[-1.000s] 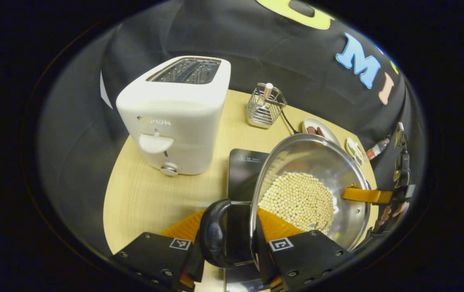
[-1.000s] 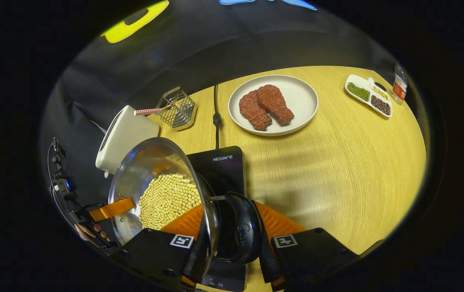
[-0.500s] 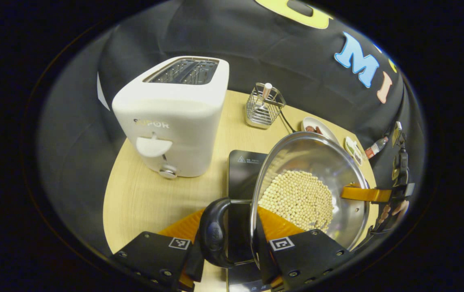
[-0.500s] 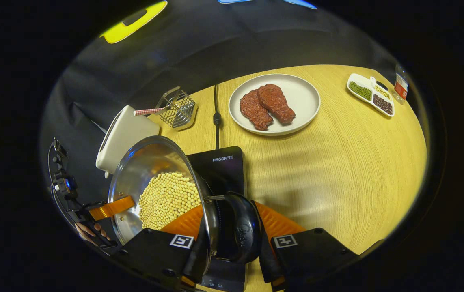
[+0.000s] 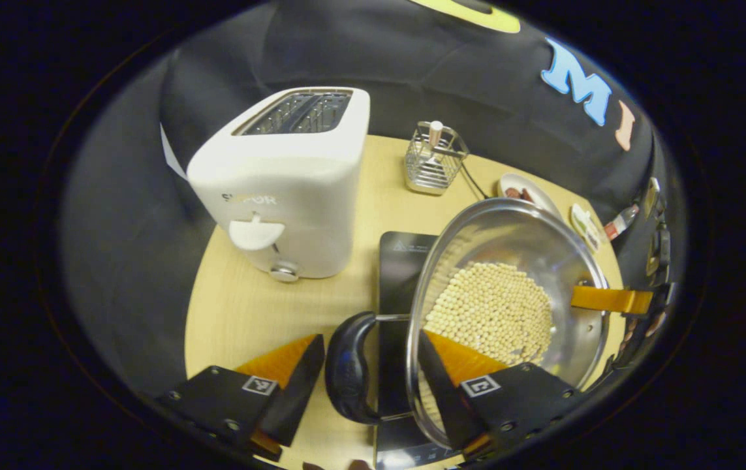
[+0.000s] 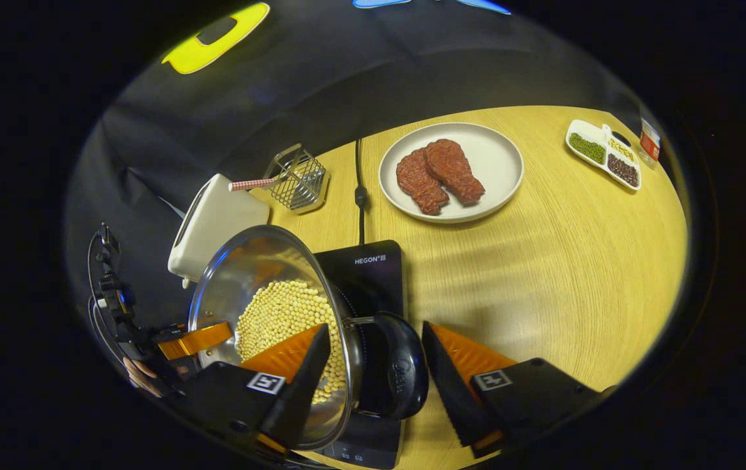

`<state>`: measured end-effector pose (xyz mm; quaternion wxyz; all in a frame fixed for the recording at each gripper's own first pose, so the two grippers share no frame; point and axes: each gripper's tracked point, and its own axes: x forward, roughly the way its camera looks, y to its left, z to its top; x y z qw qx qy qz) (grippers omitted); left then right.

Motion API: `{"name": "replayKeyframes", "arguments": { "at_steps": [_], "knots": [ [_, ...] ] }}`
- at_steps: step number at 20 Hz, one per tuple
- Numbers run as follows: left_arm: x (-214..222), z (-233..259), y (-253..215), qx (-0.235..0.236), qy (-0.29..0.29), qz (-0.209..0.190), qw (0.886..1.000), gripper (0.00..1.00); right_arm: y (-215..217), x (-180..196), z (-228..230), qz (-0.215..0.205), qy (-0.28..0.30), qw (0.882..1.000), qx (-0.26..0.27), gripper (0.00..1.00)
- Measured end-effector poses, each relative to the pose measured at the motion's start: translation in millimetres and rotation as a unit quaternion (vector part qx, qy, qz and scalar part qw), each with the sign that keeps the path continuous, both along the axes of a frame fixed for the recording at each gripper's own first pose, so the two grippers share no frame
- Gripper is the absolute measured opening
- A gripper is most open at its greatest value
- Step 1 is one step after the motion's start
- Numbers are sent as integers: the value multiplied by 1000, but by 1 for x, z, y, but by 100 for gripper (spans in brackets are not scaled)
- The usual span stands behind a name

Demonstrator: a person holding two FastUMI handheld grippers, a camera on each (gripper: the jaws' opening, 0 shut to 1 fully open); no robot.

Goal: First push the handle of the pot to place it horizontally, then grasp the pot with both hands and set it on the induction cooktop.

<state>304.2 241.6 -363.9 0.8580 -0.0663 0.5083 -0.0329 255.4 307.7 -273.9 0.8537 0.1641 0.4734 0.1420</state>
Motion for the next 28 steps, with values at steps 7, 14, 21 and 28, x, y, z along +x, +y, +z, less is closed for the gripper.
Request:
{"name": "replayKeyframes", "arguments": {
  "at_steps": [7,14,21,28],
  "knots": [
    [-8,56,15,56,-41,1,998,89,-33,-11,25,11,-67,997,-45,98],
    [-35,181,-19,96,-172,5,980,89,-128,-49,107,-18,-187,976,-111,98],
    [-77,275,-114,72,-278,11,958,89,-225,-92,195,-82,-302,939,-141,98],
    [-135,357,-221,61,-383,43,921,84,-308,-149,259,-129,-389,903,-126,98]
  ]
}}
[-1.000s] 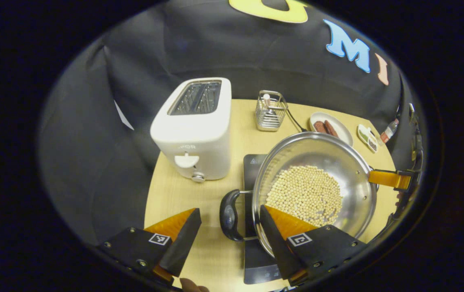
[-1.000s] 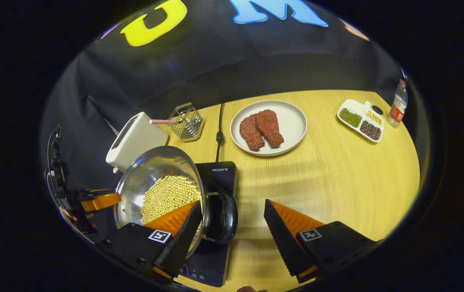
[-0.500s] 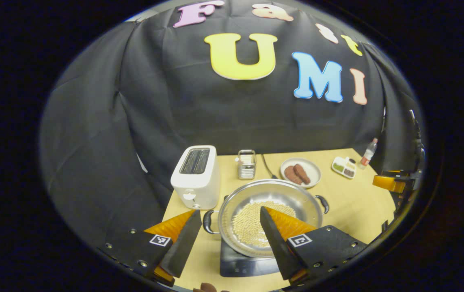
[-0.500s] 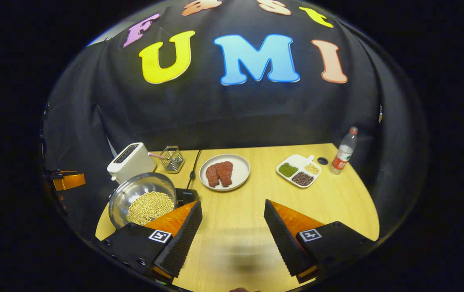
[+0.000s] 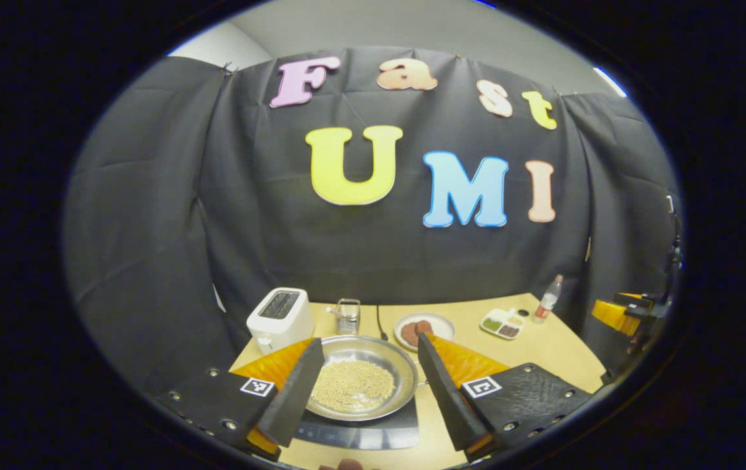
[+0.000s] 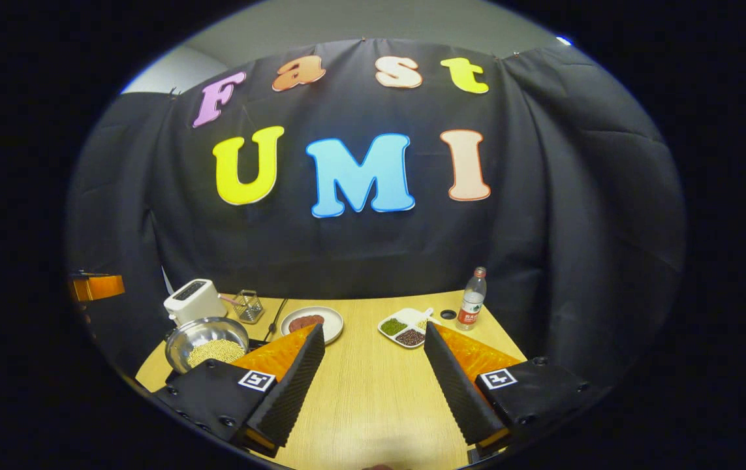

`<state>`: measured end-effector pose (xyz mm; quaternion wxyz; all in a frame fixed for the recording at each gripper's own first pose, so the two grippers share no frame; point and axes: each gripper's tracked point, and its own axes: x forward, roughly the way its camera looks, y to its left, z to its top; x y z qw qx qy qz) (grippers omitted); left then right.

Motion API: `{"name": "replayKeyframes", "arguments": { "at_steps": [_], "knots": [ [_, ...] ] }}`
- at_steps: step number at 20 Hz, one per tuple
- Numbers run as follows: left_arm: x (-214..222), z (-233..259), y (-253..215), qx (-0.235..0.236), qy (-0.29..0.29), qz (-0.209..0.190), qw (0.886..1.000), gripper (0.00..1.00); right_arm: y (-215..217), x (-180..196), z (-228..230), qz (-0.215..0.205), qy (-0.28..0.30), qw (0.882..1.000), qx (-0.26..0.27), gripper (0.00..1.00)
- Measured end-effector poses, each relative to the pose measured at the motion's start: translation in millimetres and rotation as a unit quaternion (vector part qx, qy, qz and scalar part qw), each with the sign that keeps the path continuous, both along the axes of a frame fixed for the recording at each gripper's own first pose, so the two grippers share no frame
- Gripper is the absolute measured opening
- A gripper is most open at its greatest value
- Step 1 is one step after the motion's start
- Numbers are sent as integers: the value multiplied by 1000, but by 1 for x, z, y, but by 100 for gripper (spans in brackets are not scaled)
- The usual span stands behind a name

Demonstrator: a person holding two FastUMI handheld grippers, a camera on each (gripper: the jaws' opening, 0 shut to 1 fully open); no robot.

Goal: First push the handle of the pot to place it horizontally, then grasp the pot with both hands and set it on the induction cooktop.

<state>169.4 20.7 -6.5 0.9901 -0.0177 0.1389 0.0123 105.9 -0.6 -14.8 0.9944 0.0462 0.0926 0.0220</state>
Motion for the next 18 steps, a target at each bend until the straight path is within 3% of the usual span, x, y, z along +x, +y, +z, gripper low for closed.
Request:
{"name": "replayKeyframes", "arguments": {
  "at_steps": [1,4,7,10,11,12,18],
  "knots": [
    [-11,9,-14,1,-14,6,1000,92,-13,-10,6,2,-13,1000,7,98],
    [-56,31,-56,-12,-48,32,998,84,-51,-47,15,11,-36,999,-2,98],
    [-93,47,-91,-28,-88,50,994,84,-78,-76,21,27,-51,998,-5,98],
    [-127,52,-114,-14,-108,61,992,83,-96,-101,19,40,-52,998,7,98],
    [-136,53,-124,-14,-110,61,992,88,-102,-105,19,38,-56,998,6,98],
    [-146,56,-126,-15,-110,63,992,84,-104,-110,18,38,-56,998,7,97],
    [-164,41,-124,5,-103,53,993,83,-91,-111,11,28,-47,998,9,98]
  ]
}}
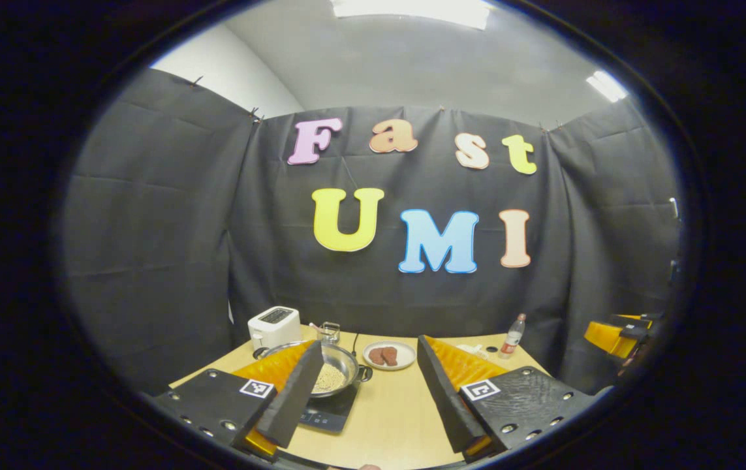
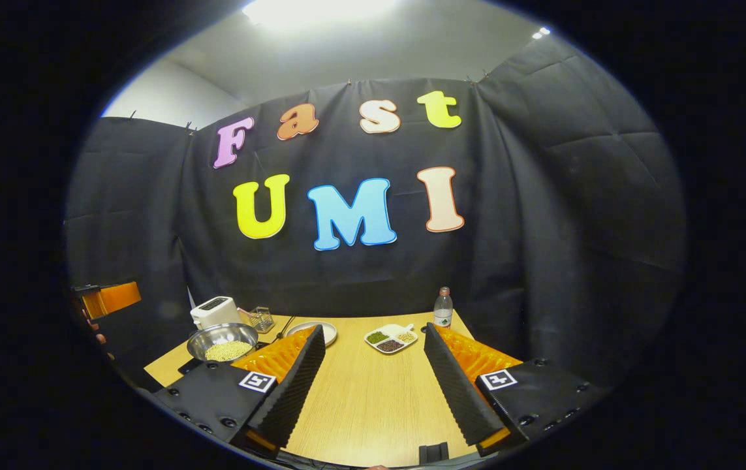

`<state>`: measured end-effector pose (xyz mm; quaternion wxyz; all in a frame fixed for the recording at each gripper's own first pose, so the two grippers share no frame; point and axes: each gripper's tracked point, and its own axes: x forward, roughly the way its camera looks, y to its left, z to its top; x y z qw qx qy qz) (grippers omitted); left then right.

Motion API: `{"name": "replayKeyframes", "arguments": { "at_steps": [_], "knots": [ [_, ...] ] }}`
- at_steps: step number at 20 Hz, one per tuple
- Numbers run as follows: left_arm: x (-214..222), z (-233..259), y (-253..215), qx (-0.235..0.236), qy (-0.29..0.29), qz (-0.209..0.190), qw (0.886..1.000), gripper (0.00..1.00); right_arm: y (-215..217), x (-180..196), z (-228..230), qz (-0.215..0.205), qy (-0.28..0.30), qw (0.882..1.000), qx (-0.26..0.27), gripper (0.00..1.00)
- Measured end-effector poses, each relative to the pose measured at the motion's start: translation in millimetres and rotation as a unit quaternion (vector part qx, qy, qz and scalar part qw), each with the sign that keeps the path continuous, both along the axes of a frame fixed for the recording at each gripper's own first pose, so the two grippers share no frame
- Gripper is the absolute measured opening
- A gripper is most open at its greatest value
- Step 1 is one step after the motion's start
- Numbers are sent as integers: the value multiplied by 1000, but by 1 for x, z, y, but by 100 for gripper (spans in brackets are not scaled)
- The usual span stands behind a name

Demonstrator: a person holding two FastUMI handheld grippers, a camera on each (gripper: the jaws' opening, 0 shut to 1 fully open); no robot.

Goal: First push the handle of the pot to place it horizontally, then grasp the pot with both hands and set it on the induction cooktop.

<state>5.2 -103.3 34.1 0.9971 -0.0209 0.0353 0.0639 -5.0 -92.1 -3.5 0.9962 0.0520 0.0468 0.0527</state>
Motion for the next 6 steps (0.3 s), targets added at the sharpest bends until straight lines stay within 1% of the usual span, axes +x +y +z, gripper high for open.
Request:
{"name": "replayKeyframes", "arguments": {
  "at_steps": [4,6],
  "knots": [
    [11,-5,11,16,-2,-22,1000,83,18,12,-1,-15,4,1000,-14,98],
    [17,-10,21,24,-1,-29,999,83,31,15,-1,-15,4,1000,-19,98]
  ]
}}
